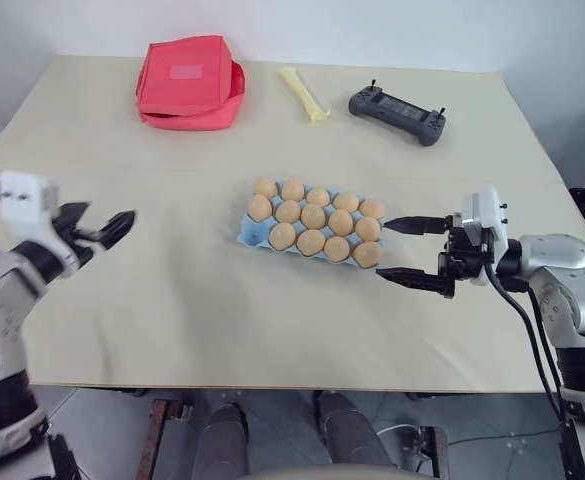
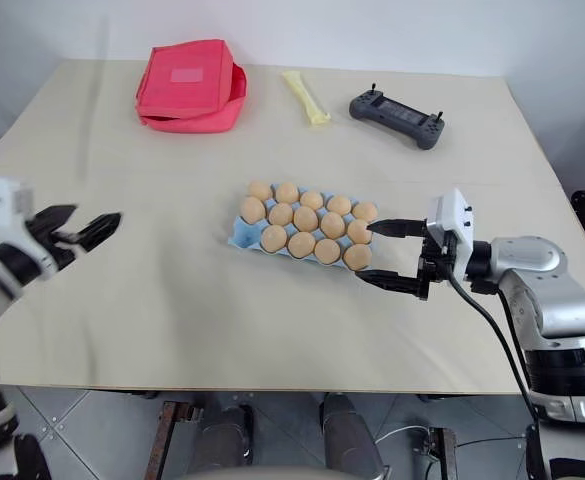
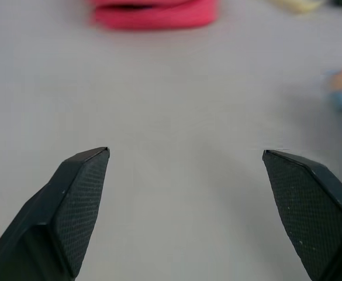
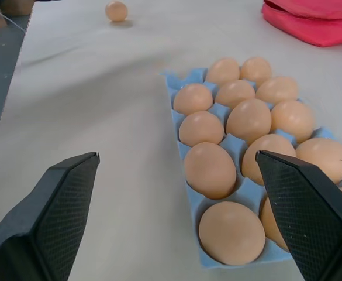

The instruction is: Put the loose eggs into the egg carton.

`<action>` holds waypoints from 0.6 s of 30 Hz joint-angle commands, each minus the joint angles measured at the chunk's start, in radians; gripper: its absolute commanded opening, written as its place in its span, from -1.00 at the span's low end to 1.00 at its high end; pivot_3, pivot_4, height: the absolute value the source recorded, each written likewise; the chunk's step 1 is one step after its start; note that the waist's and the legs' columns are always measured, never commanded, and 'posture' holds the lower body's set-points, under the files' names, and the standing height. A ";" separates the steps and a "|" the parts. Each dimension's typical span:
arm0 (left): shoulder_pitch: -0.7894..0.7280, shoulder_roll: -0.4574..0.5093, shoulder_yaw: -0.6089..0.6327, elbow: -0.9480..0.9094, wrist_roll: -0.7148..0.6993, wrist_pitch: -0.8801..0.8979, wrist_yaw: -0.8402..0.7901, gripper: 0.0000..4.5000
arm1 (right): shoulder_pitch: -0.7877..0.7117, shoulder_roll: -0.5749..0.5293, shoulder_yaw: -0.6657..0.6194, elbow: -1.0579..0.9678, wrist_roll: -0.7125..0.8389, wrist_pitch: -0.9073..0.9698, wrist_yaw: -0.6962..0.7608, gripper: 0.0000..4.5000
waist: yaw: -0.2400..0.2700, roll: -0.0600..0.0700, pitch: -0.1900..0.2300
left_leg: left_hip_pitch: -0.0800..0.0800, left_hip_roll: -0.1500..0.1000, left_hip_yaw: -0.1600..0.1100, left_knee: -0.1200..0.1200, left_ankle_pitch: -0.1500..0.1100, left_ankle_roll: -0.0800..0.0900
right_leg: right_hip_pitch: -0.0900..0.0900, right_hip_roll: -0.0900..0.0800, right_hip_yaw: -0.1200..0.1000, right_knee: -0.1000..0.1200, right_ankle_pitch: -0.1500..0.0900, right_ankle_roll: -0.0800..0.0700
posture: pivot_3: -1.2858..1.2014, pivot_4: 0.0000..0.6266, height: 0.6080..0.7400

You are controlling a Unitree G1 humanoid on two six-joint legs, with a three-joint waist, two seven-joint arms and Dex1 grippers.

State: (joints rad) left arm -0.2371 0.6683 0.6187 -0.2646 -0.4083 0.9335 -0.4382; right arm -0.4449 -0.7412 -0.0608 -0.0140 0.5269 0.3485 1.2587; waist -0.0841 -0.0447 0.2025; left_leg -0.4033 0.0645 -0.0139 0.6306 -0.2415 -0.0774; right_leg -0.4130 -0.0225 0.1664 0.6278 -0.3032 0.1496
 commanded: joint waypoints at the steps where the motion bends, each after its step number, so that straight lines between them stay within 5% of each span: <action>1: 0.088 -0.004 0.163 -0.111 -0.017 0.109 0.070 0.99 | -0.050 0.009 0.014 0.033 -0.012 -0.030 0.027 1.00 | -0.001 0.000 0.000 | 0.000 0.000 0.000 0.000 0.000 0.000 | 0.000 0.000 0.000 0.000 0.000 0.000 | 0.03 -0.52 1.00; 10: 0.252 -0.012 0.361 -0.184 -0.048 0.207 0.091 0.99 | -0.091 0.018 0.038 0.075 -0.024 -0.040 0.058 1.00 | -0.001 0.000 0.000 | 0.000 0.000 0.000 -0.001 0.000 0.000 | 0.000 0.000 -0.001 -0.001 -0.004 -0.008 | 0.03 -0.52 1.00; 18: 0.110 0.087 0.256 0.026 0.011 0.166 0.148 0.99 | -0.092 0.021 0.038 0.063 -0.031 -0.036 0.052 1.00 | -0.001 0.000 0.000 | 0.001 0.000 0.000 0.000 0.000 0.000 | 0.000 0.000 0.000 -0.001 -0.007 -0.013 | 0.03 -0.52 1.00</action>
State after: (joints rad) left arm -0.0958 0.7212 0.9032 -0.2829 -0.4219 1.1298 -0.3107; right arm -0.5302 -0.7177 -0.0064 0.0794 0.4902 0.3249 1.3097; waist -0.0853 -0.0450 0.2026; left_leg -0.4026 0.0644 -0.0140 0.6307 -0.2411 -0.0774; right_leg -0.4130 -0.0227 0.1659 0.6275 -0.3098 0.1369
